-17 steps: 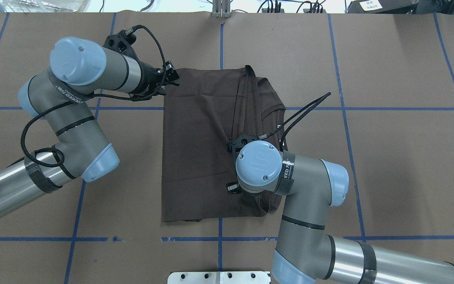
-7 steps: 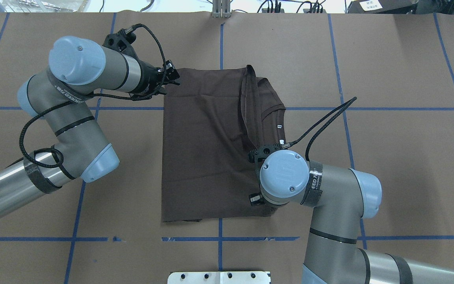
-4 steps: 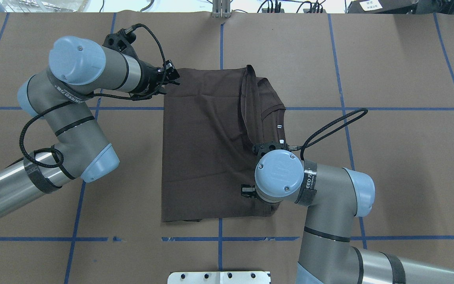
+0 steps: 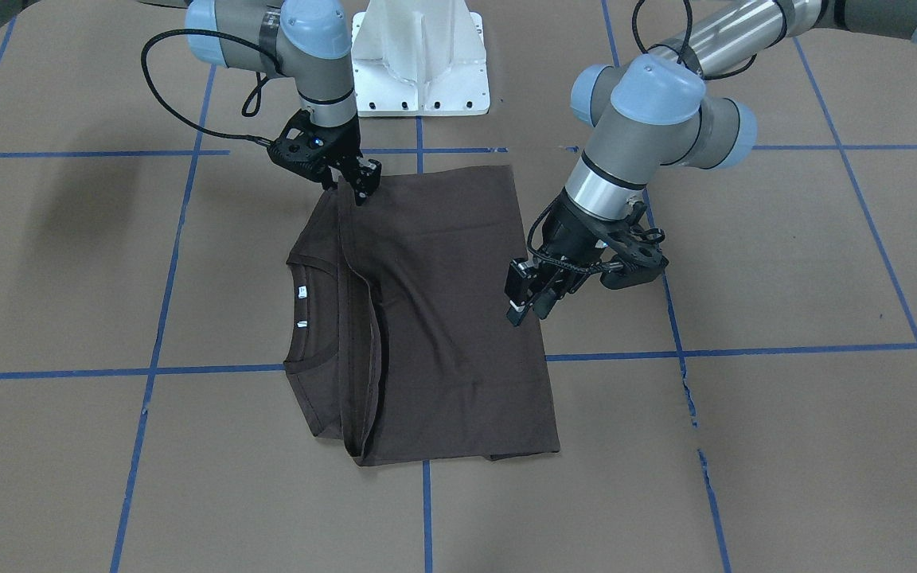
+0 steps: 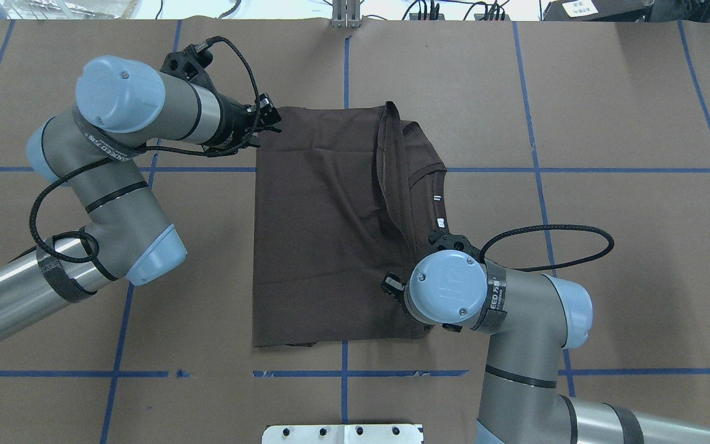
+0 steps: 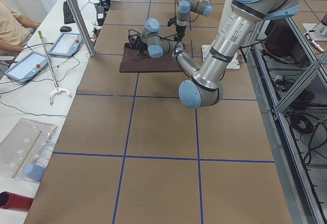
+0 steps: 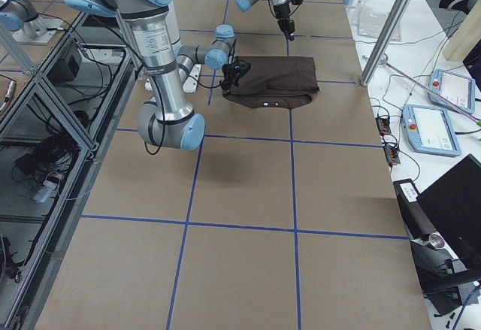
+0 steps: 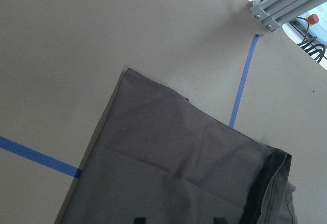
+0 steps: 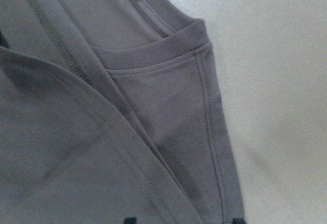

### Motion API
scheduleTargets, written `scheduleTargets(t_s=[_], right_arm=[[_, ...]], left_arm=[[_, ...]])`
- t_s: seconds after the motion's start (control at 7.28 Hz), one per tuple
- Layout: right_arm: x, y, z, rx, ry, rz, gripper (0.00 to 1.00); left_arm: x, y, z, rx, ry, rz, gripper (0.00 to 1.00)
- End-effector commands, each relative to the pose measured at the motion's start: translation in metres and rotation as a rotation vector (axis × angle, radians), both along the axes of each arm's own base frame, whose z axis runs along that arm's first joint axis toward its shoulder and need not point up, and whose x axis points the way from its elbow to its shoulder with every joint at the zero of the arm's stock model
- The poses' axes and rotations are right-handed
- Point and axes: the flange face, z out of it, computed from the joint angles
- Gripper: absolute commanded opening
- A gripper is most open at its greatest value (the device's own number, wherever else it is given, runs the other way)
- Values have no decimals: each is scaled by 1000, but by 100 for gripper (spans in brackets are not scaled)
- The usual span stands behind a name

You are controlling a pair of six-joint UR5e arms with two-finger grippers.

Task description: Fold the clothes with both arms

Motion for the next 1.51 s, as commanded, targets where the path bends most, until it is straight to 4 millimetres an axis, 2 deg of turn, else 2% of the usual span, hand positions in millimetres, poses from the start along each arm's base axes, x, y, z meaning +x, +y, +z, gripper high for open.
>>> scheduleTargets(t_s=[0.0, 0.41, 0.55, 0.69, 0.82, 0.96, 1.37], right_arm=[[-6, 17, 11, -59, 7, 44, 70], [-10, 26, 15, -68, 14, 41, 67], [-10, 29, 21, -80, 22, 47, 60], [-11, 31, 22, -86, 22, 51, 48], [-11, 31, 21, -91, 20, 56, 18], [-10, 30, 22, -91, 22, 58, 0], [-8, 31, 14, -88, 5, 53, 0]], left_arm=[[0, 0, -1, 0, 2, -1, 54], [0, 0, -2, 2, 3, -2, 54], [0, 0, -2, 1, 3, -1, 54], [0, 0, -2, 2, 3, -2, 54], [0, 0, -2, 2, 3, -2, 54], [0, 0, -2, 2, 3, -2, 54], [0, 0, -2, 1, 2, -2, 54]])
